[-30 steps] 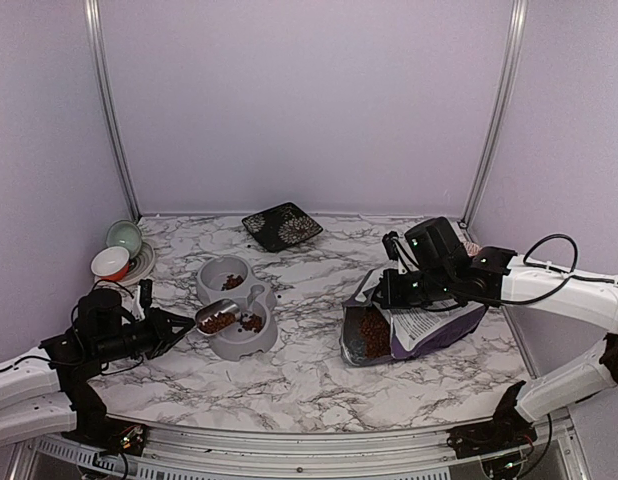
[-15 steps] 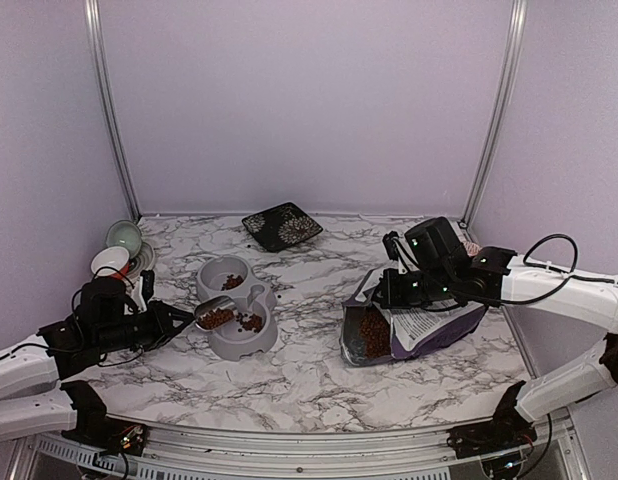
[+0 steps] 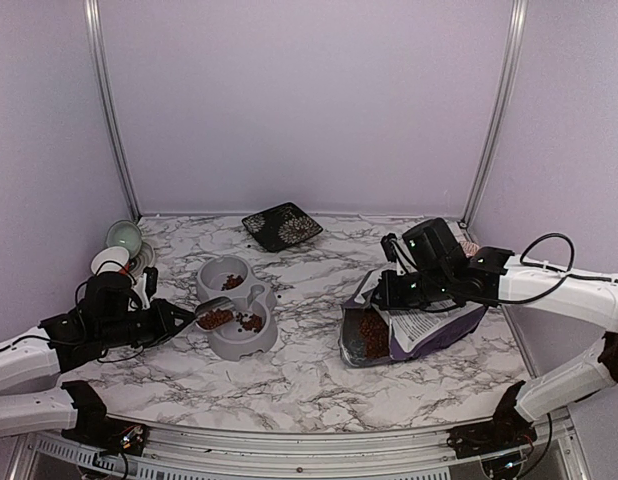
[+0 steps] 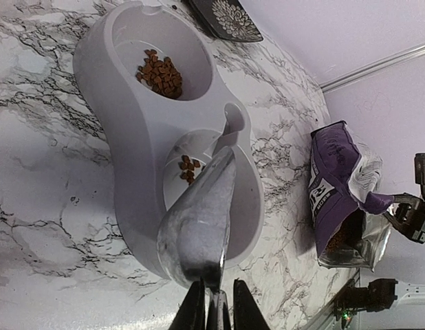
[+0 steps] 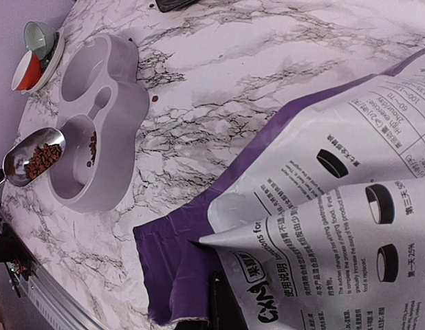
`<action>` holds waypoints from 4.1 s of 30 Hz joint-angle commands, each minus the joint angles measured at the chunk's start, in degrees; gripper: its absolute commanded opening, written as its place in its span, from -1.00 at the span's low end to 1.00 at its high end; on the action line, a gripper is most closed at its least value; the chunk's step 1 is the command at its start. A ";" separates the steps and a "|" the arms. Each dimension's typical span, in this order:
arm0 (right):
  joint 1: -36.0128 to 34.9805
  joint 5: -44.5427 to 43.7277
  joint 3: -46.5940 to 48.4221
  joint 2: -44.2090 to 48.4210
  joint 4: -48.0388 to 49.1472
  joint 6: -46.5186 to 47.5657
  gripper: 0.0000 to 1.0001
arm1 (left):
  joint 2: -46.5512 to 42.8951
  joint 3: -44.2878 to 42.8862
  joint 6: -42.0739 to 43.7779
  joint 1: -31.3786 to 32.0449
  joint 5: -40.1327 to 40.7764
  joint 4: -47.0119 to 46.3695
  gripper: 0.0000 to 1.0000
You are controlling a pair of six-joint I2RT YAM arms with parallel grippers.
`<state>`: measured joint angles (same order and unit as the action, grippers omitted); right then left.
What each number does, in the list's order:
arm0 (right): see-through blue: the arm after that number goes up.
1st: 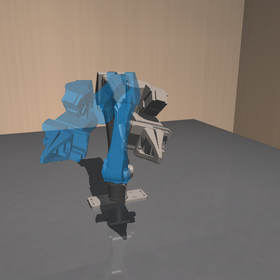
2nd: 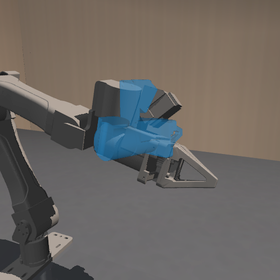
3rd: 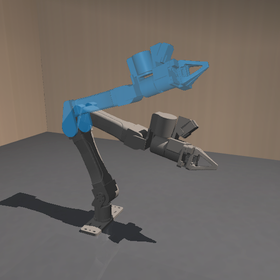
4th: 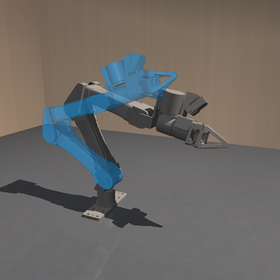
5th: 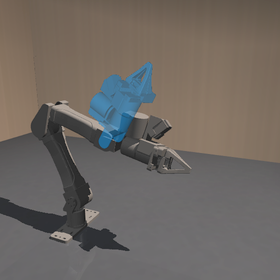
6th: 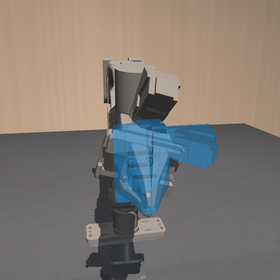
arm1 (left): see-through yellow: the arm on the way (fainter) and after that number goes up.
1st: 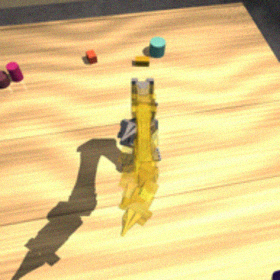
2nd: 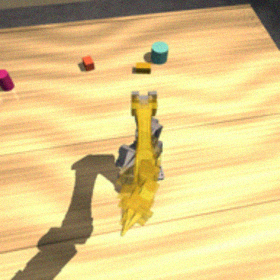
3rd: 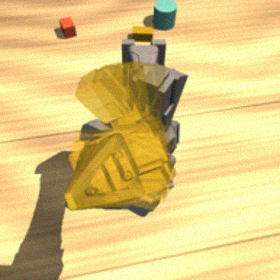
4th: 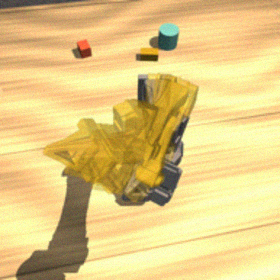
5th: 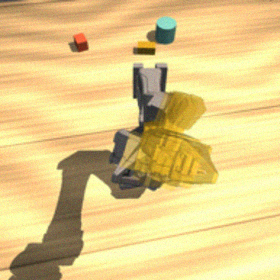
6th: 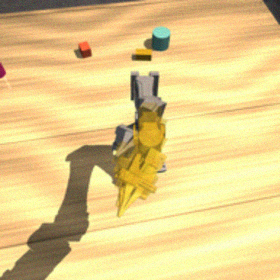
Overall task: Serve the pet food
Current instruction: Place the pet food in the pet food bowl, then place the spatula at the center of the board.
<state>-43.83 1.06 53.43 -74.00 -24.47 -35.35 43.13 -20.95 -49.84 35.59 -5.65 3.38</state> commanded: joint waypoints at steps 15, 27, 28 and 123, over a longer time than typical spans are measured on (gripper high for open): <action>0.59 0.35 2.47 -1.08 3.55 -0.24 -1.00 | 4.59 -6.26 4.74 5.43 5.87 4.85 -1.00; 0.59 0.26 2.12 -0.71 3.46 -0.33 -1.00 | 6.69 -8.31 5.88 8.15 9.44 6.70 -1.00; 0.59 0.26 2.12 -0.67 3.40 -0.33 -1.00 | 6.75 -8.38 5.90 8.24 9.57 6.80 -1.00; 0.67 -2.82 -8.96 15.63 1.44 -0.03 -1.00 | 58.62 -30.30 -7.99 26.61 0.12 -25.99 -1.00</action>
<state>-43.83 0.97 44.12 -60.16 -24.03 -35.11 100.44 -52.45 -56.27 61.63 -4.38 -17.76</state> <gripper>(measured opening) 0.005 0.140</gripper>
